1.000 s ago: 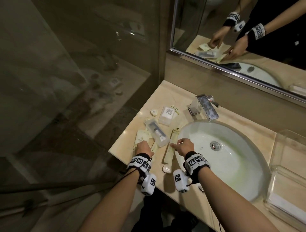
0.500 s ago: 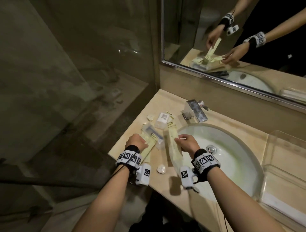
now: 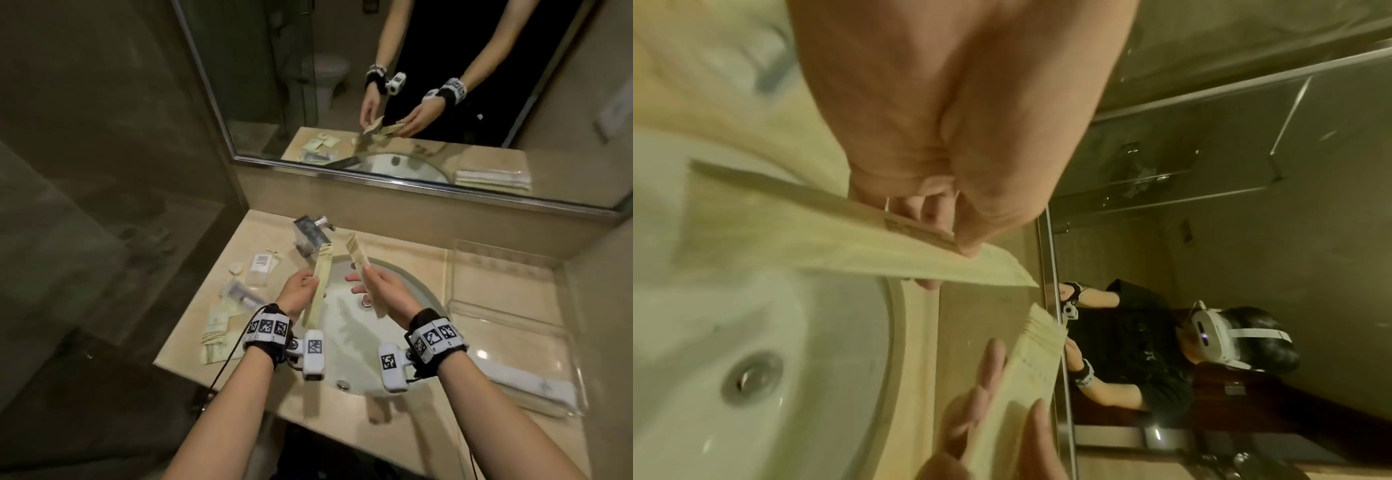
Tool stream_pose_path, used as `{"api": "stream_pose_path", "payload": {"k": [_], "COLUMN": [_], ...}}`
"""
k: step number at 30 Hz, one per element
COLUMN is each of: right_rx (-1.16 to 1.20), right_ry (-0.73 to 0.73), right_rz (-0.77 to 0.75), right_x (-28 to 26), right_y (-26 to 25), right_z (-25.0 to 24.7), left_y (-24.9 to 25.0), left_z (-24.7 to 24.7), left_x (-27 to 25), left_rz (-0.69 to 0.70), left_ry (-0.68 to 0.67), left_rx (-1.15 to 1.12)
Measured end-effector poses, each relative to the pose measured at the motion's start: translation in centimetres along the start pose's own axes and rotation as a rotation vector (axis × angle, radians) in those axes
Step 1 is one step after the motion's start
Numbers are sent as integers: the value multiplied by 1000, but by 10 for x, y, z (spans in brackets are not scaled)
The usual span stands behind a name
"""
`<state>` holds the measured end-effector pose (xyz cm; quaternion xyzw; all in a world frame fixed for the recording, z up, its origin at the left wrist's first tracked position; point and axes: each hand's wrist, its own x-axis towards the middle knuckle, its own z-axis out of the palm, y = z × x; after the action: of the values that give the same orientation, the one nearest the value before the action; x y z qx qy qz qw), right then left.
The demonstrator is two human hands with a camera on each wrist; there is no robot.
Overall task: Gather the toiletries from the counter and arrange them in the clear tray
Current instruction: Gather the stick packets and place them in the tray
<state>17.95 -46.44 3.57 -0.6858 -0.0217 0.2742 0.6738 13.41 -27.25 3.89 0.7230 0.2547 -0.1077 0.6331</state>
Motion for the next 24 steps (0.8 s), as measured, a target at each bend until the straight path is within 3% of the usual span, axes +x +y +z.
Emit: {"api": "stream_pose_path", "payload": {"k": [4, 9, 16, 21, 24], "right_rx": [124, 40, -1, -527, -732], "right_ry": [73, 245, 436, 594, 594], "right_rz": [-31, -11, 14, 143, 252], "right_x": [-31, -68, -98, -93, -84], "right_y": [5, 18, 45, 69, 86], "right_z": [-56, -116, -179, -220, -235], "left_y": [5, 11, 13, 5, -2], "left_z": [64, 136, 203, 226, 232], "left_x": [3, -2, -13, -9, -3], "left_rz": [24, 6, -56, -75, -91], "left_ry": [-98, -243, -324, -307, -306], "left_rx": [-64, -147, -208, -185, -178]}}
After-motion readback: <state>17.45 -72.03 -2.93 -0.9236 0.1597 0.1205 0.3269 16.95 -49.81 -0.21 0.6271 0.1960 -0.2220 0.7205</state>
